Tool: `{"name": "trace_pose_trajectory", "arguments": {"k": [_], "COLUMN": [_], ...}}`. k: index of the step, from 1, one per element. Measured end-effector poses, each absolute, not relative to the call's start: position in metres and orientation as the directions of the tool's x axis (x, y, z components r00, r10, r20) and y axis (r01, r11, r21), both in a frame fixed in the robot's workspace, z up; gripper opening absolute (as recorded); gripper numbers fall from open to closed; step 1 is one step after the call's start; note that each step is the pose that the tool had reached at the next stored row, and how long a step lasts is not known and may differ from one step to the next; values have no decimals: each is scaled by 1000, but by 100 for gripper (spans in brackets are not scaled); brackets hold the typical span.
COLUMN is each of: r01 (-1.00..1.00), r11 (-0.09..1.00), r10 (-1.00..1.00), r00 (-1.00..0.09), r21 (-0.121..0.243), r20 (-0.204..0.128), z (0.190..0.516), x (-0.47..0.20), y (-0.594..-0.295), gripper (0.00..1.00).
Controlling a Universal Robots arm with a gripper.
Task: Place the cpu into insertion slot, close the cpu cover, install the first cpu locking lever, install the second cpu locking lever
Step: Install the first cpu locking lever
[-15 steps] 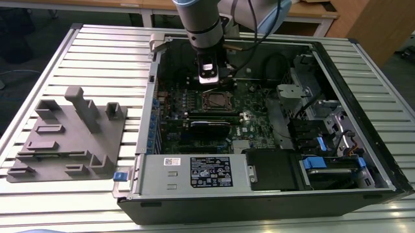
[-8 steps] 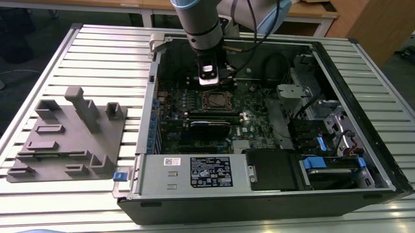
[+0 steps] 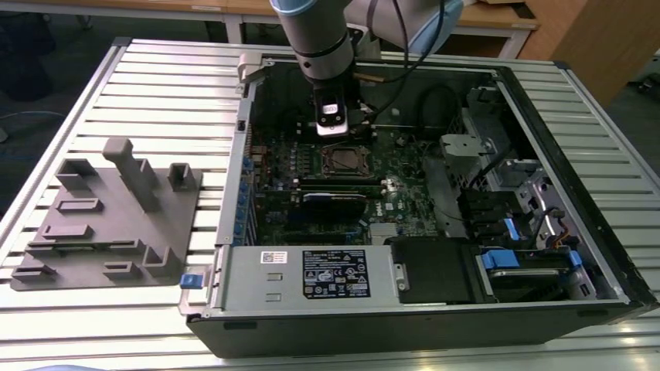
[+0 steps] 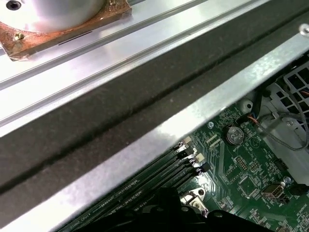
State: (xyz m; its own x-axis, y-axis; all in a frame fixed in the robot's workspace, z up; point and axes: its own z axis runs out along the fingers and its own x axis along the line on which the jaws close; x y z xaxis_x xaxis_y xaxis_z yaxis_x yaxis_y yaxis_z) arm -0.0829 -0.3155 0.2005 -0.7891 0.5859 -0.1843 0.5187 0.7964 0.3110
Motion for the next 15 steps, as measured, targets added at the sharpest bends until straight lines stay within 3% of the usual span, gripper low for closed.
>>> {"name": "trace_pose_trajectory", "arguments": {"k": [15], "r01": [518], "r11": [797], "r10": [586], "r00": [-789], "r21": [312], "r20": [-187], "z": [199], "x": [-83], "y": [-314], "gripper": [11]}}
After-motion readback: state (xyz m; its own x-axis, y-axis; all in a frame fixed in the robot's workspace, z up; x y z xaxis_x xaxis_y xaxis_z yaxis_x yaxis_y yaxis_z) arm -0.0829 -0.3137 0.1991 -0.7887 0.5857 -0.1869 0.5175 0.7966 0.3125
